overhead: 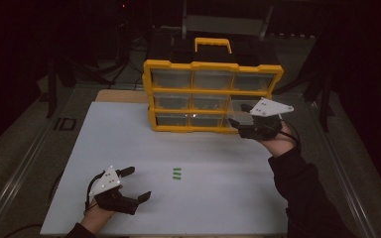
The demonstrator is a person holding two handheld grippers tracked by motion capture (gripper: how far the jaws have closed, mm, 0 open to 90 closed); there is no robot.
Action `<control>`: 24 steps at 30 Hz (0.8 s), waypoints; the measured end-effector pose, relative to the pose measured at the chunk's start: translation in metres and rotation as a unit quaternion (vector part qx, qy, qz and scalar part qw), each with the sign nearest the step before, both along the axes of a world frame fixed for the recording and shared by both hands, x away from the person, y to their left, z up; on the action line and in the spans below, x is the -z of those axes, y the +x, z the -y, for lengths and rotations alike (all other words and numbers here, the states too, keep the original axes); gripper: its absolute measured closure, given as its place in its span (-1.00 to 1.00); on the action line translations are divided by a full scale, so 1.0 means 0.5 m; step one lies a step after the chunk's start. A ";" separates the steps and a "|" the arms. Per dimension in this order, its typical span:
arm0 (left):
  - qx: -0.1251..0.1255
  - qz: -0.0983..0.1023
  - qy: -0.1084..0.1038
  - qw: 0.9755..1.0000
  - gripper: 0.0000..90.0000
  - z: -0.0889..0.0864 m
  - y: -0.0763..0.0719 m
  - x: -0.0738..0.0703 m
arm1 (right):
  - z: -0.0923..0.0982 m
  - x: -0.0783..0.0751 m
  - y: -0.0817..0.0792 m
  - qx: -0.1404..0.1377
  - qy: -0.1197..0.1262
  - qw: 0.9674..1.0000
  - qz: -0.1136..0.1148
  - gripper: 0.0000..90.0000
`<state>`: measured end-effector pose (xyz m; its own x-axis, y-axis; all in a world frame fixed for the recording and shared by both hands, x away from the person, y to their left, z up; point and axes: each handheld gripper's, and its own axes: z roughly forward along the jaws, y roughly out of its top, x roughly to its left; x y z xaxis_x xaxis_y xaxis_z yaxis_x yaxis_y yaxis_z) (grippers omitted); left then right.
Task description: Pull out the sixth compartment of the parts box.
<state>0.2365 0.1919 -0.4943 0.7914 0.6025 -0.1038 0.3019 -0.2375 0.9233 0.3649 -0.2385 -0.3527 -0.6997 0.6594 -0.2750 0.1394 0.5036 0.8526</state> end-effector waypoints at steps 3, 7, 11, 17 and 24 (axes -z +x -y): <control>-0.001 0.001 0.000 1.000 -1.00 0.000 0.000 0.000 | 0.000 0.002 -0.008 0.010 0.015 1.000 -0.005 -0.35; -0.001 0.000 -0.001 1.000 -1.00 0.000 0.000 0.000 | 0.004 0.007 -0.021 0.014 0.045 0.999 -0.017 -0.53; 0.000 0.000 -0.001 1.000 -1.00 0.000 0.000 0.000 | 0.005 0.012 -0.035 0.026 0.059 0.998 -0.024 -0.69; -0.001 0.000 -0.002 1.000 -1.00 -0.001 0.000 -0.001 | 0.004 0.022 -0.066 0.026 0.067 0.997 -0.015 -0.72; -0.002 0.000 -0.002 1.000 -1.00 -0.001 -0.001 -0.001 | 0.000 0.044 -0.104 0.012 0.071 0.997 -0.007 -0.68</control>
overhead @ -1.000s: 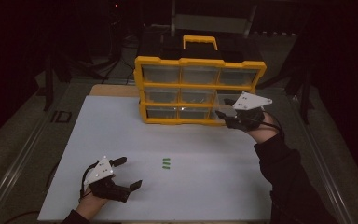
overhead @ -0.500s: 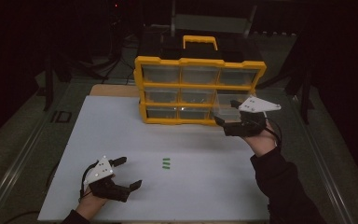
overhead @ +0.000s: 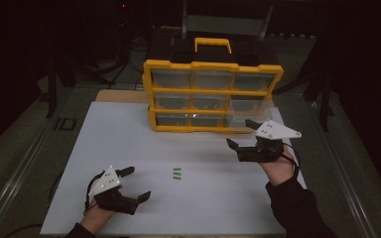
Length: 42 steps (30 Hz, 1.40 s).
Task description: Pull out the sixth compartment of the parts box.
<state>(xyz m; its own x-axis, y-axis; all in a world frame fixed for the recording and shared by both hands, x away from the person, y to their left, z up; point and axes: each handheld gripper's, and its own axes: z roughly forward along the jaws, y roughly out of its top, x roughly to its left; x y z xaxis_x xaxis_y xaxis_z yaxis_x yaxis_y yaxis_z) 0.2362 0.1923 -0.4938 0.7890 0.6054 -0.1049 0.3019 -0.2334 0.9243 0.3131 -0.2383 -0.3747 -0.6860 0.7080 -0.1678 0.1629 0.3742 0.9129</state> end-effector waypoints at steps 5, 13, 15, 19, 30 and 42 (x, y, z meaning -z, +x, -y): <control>0.002 0.001 0.002 1.000 -1.00 0.000 0.000 0.000 | 0.004 0.026 -0.019 0.007 0.006 1.000 -0.003 -0.68; 0.004 0.000 0.000 1.000 -1.00 0.001 -0.001 0.000 | 0.007 0.072 -0.049 0.007 0.007 1.000 -0.015 -0.68; 0.004 0.000 0.001 1.000 -1.00 0.001 -0.001 -0.001 | 0.008 0.082 -0.054 0.002 0.014 1.000 -0.019 -0.69; 0.004 -0.001 -0.001 1.000 -1.00 0.000 -0.001 0.000 | 0.007 0.102 -0.067 -0.003 0.017 1.000 -0.026 -0.71; 0.003 -0.004 0.001 1.000 -1.00 0.000 0.001 0.001 | 0.027 0.149 -0.100 -0.002 0.030 0.999 -0.011 -0.76; 0.001 -0.017 0.002 1.000 -1.00 -0.002 0.006 0.005 | 0.049 0.162 -0.111 0.012 0.037 0.999 0.005 -0.76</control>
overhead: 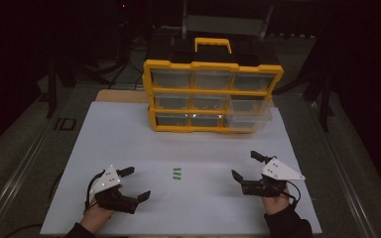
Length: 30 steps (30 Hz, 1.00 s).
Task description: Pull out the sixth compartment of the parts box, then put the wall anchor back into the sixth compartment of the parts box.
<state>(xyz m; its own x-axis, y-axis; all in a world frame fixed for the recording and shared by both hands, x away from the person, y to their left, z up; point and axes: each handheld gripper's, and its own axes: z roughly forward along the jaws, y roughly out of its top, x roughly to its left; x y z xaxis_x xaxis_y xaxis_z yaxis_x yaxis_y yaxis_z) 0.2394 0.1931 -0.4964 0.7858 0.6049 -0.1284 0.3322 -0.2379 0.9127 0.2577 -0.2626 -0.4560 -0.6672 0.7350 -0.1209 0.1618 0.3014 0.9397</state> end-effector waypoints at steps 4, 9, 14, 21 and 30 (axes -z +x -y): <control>0.006 -0.002 0.001 1.000 -1.00 0.002 0.000 0.001 | 0.000 -0.002 -0.001 -0.001 0.000 1.000 0.004 -0.76; 0.019 0.004 -0.009 1.000 -1.00 0.000 -0.001 -0.008 | 0.001 -0.004 -0.002 -0.002 0.008 1.000 0.003 -0.76; 0.037 0.027 -0.012 0.999 -1.00 0.002 -0.005 -0.031 | 0.002 -0.009 -0.003 -0.006 0.010 1.000 0.002 -0.76; 0.061 0.017 -0.012 0.998 -1.00 0.007 0.001 -0.086 | 0.003 -0.013 -0.005 -0.003 0.011 1.000 0.006 -0.76; 0.111 0.028 -0.025 0.993 -1.00 0.018 0.034 -0.159 | 0.005 -0.017 -0.005 -0.002 0.015 1.000 0.006 -0.76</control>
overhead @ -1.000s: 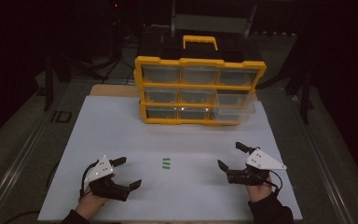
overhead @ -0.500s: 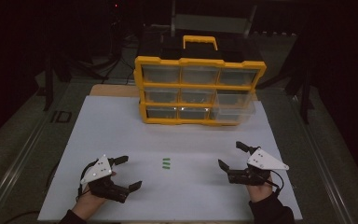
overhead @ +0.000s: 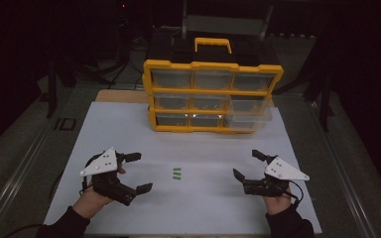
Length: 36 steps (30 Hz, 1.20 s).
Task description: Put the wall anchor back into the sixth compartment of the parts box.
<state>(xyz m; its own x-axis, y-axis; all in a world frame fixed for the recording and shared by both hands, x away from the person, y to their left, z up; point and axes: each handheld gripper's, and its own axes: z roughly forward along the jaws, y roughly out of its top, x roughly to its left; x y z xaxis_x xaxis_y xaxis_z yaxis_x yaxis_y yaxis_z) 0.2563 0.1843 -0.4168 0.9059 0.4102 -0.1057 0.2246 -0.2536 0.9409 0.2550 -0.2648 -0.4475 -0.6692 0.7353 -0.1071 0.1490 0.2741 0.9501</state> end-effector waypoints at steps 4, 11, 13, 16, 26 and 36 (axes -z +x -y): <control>0.026 0.009 0.005 1.000 -1.00 0.012 0.020 -0.020 | 0.000 0.000 0.000 0.000 0.002 1.000 0.000 -0.76; 0.056 0.019 0.015 0.998 -1.00 0.038 0.055 -0.047 | -0.001 0.000 0.001 -0.002 0.002 1.000 -0.002 -0.76; 0.064 0.022 0.019 0.998 -1.00 0.046 0.064 -0.054 | -0.001 0.000 0.001 -0.002 0.003 1.000 -0.003 -0.76; 0.073 0.024 0.021 0.997 -1.00 0.059 0.078 -0.062 | -0.002 -0.001 0.001 -0.003 0.003 1.000 -0.003 -0.76; 0.104 0.023 0.032 0.994 -1.00 0.098 0.118 -0.052 | -0.002 -0.001 0.001 -0.006 0.007 1.000 -0.004 -0.76; 0.118 0.012 0.046 0.992 -0.95 0.124 0.159 -0.005 | -0.005 0.000 0.001 -0.010 0.005 1.000 -0.005 -0.76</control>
<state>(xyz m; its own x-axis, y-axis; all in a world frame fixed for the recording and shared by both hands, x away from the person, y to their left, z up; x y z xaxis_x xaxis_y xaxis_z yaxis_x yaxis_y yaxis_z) 0.3356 0.1223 -0.4144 0.9796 0.1935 -0.0541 0.1260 -0.3823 0.9154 0.2554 -0.2625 -0.4473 -0.6847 0.7228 -0.0936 0.1532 0.2683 0.9511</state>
